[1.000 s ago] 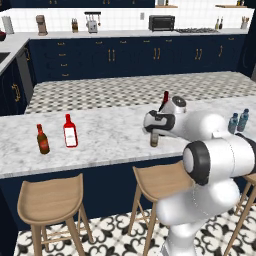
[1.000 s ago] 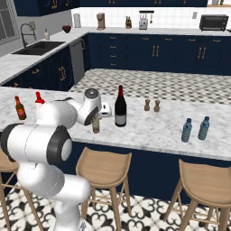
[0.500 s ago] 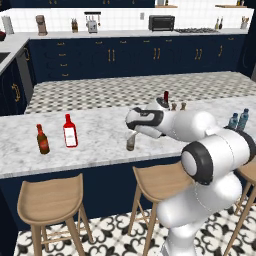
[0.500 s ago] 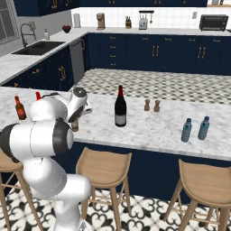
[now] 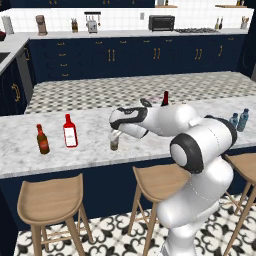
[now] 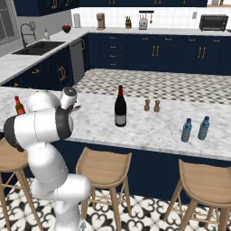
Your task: Move the plastic bottles in the middle to the plastics group, and the glass bottles in the middle to the glass group.
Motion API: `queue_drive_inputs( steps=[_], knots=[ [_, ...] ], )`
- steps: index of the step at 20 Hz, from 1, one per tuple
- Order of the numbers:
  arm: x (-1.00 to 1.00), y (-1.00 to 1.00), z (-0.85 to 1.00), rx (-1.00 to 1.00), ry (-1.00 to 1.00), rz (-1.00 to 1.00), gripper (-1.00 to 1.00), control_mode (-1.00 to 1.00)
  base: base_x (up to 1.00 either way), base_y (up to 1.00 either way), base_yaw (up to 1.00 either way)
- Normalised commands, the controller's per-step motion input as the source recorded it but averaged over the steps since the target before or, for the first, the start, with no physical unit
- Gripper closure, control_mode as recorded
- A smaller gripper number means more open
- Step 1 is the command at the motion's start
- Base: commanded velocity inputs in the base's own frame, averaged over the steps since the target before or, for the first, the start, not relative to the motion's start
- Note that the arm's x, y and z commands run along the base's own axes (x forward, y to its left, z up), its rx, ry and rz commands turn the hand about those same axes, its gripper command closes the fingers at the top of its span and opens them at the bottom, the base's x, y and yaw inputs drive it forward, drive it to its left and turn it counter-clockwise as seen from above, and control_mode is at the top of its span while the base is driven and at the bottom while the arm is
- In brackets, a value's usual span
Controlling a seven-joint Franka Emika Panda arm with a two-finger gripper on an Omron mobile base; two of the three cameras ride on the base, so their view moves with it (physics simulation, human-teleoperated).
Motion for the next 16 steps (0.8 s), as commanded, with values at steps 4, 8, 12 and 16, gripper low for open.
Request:
queue_drive_inputs(
  steps=[4,8,12,16],
  knots=[
    [0.64,0.67,0.00,0.00,0.00,0.09,1.00,-1.00,0.00,0.00,0.00],
    [0.61,0.64,0.00,0.00,0.00,0.08,1.00,-1.00,0.00,0.00,0.00],
    [0.44,0.29,0.00,0.00,0.00,0.03,1.00,-1.00,0.00,0.00,0.00],
    [0.14,0.23,0.00,0.00,0.00,0.06,1.00,-1.00,0.00,0.00,0.00]
  ],
)
